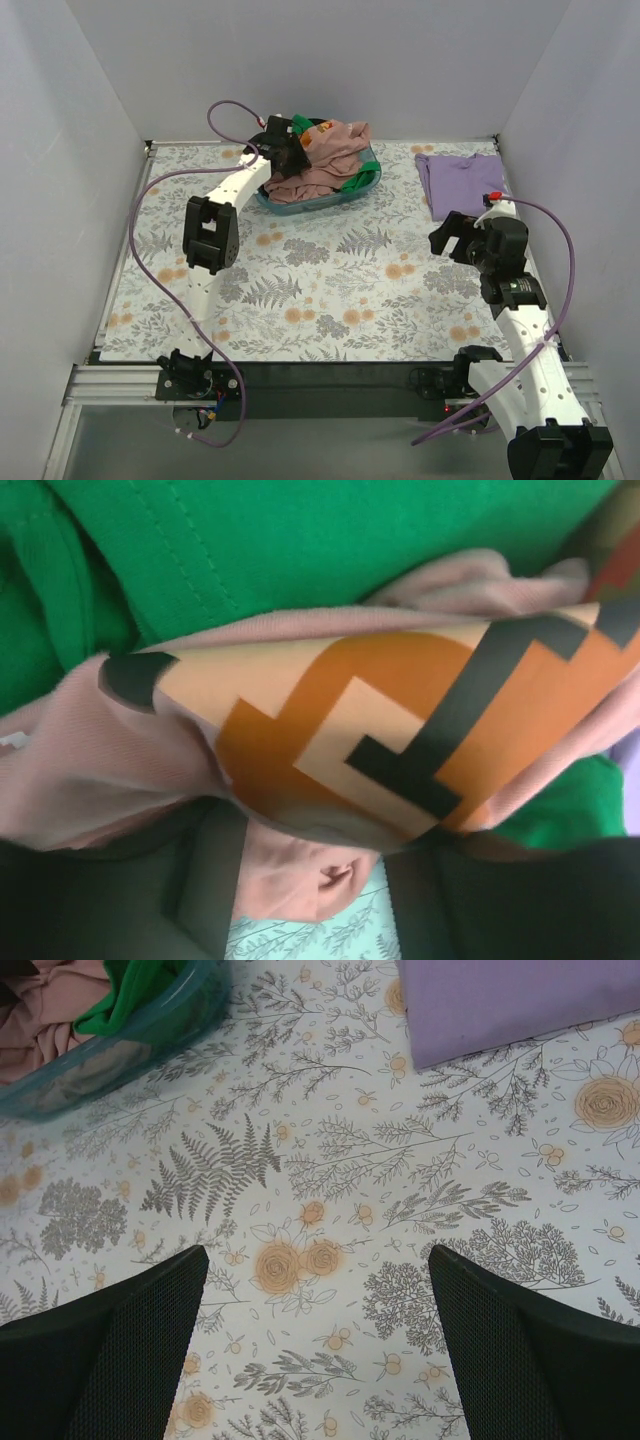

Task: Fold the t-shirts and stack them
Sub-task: Grab the tshirt from the pile, then move the tshirt to the center of the board

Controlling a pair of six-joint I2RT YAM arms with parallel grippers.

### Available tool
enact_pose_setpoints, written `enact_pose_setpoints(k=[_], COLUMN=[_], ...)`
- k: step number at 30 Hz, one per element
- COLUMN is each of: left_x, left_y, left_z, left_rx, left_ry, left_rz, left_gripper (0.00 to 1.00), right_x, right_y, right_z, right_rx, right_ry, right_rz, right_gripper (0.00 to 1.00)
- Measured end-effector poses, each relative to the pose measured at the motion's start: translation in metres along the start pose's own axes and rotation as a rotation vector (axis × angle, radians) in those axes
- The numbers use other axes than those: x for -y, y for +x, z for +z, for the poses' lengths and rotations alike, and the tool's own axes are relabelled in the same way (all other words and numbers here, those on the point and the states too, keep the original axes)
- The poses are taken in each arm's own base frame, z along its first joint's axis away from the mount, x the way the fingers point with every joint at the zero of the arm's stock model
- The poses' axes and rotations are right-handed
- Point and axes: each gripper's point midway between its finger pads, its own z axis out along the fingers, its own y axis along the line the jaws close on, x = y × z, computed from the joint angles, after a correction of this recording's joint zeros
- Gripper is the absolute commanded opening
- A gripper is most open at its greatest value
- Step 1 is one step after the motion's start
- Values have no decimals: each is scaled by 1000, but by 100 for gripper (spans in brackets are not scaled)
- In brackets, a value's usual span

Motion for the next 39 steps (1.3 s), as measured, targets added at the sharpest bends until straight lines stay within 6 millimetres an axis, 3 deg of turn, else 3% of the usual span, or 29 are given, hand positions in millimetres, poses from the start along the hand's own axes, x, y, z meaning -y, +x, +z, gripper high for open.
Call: enact_pose_setpoints(k=[1, 4, 9, 13, 22, 25, 28, 35, 39], left_x=[0, 0, 4, 16, 89, 104, 114, 131, 143], left_y=[0, 0, -1, -6, -57, -76, -88, -90, -76], left_z=[1, 0, -4, -21, -114, -143, -159, -175, -202], left_rx=[-1, 1, 3, 7, 149, 208, 245, 225, 205], left_ry=[-3, -7, 0, 21, 188, 230, 256, 337, 384], left_rz=[-6, -12, -7, -1, 33, 36, 37, 55, 77], left_gripper=[27, 0, 0, 0, 1, 2, 0, 0, 0], right_x=[-1, 1, 0, -3, -10, -12, -13, -14, -18], right_y=[-1, 2, 5, 5, -7, -12, -12, -13, -15], right_z=[1, 5, 8, 8, -1, -4, -4, -5, -9], right_rx=[4, -2, -17, -19, 38, 60, 61, 62, 72], right_ry=[-3, -2, -6, -22, -51, -58, -59, -66, -87], right_rz=[1, 5, 9, 13, 24, 24, 25, 24, 20], right_gripper=[98, 98, 98, 99, 98, 98, 99, 98, 98])
